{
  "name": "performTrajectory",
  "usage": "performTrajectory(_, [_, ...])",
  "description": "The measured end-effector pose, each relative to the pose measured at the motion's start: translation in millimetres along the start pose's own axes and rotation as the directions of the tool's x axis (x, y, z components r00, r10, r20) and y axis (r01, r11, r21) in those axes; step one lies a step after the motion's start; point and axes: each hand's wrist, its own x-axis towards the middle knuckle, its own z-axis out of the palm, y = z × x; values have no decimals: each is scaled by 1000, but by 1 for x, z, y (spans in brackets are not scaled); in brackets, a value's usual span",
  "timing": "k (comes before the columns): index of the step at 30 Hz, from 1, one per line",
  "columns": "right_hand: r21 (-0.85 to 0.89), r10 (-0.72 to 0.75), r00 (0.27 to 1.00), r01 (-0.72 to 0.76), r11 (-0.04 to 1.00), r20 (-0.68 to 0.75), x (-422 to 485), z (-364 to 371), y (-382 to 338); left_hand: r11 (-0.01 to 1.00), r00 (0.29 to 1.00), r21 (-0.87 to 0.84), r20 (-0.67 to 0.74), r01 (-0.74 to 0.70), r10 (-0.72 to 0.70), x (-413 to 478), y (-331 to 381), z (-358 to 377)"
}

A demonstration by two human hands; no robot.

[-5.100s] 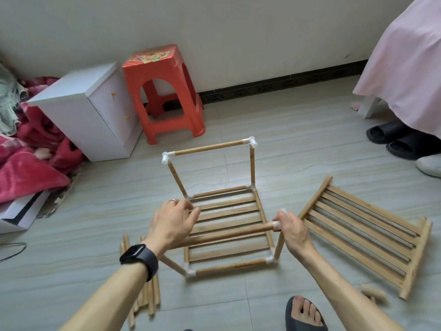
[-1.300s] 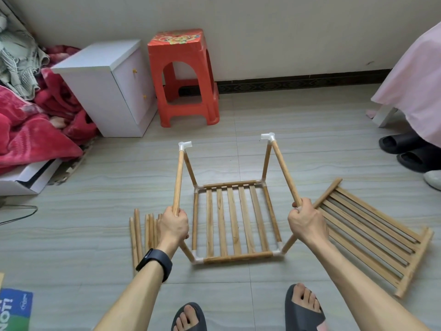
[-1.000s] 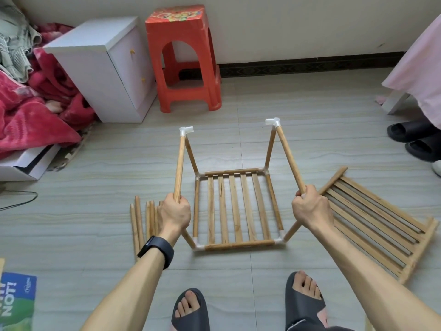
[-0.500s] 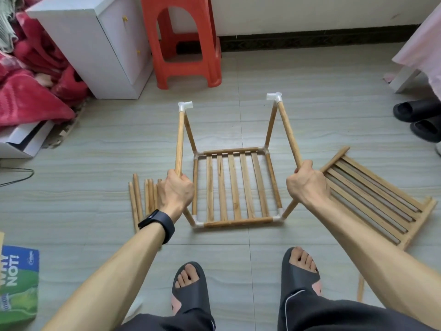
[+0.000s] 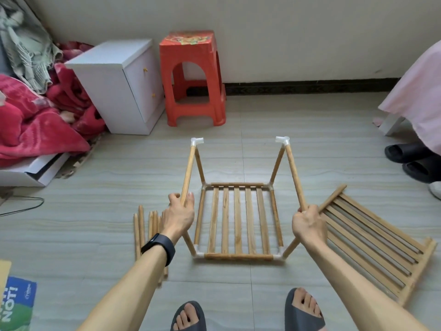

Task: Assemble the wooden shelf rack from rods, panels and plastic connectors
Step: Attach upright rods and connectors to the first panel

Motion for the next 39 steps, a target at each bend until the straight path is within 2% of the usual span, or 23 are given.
performTrajectory(2, [116, 103, 995, -101, 988, -11, -6, 3, -2, 997, 997, -28, 27, -67, 68, 9, 2, -11])
performTrajectory(4, [168, 141, 990, -142, 976, 16, -11, 8, -6, 996, 994, 21, 67, -87, 86, 16, 3, -24])
performTrajectory(8, [149, 112, 990, -123, 981, 84, -25, 15, -16, 986, 955, 94, 275, -140, 110, 15, -5, -43])
performTrajectory(12, [114, 63, 989, -78, 990, 131, -28, 14, -18, 977, 945, 121, 299, -174, 131, 8, -17, -57])
performTrajectory(15, [92, 21, 988, -35, 995, 150, -25, 10, -15, 965, 956, 173, 252, -197, 150, -1, -15, -52])
performTrajectory(18, [96, -6, 987, -10, 995, 158, -18, 6, -16, 973, 976, 141, 144, -184, 163, -5, -9, -41])
performTrajectory(24, [163, -4, 985, -25, 986, 171, -16, 6, -16, 985, 986, 113, 124, -127, 113, 4, 4, -23])
performTrajectory(27, [229, -45, 957, -23, 973, 287, -35, 12, -22, 980, 990, 141, 56, -139, 132, 17, 8, -20])
performTrajectory(30, [255, -126, 880, 5, 967, 457, -60, 15, -26, 946, 983, 279, -32, -162, 178, 21, 24, -13])
performTrajectory(31, [284, -159, 845, 9, 959, 510, -66, 16, -25, 936, 978, 291, -9, -197, 208, 20, 32, -7])
performTrajectory(33, [399, -239, 759, -29, 917, 605, -71, 16, -20, 908, 950, 283, 123, -310, 287, 14, 52, 8])
performTrajectory(35, [490, -292, 691, -104, 865, 662, -67, 14, -11, 836, 886, 309, 258, -453, 384, 3, 71, 26])
performTrajectory(37, [491, -252, 695, -167, 855, 674, -52, 15, 10, 778, 819, 304, 379, -549, 430, -11, 90, 44])
performTrajectory(39, [469, -138, 742, -256, 845, 656, -25, 22, 42, 729, 764, 313, 478, -609, 433, -22, 106, 63])
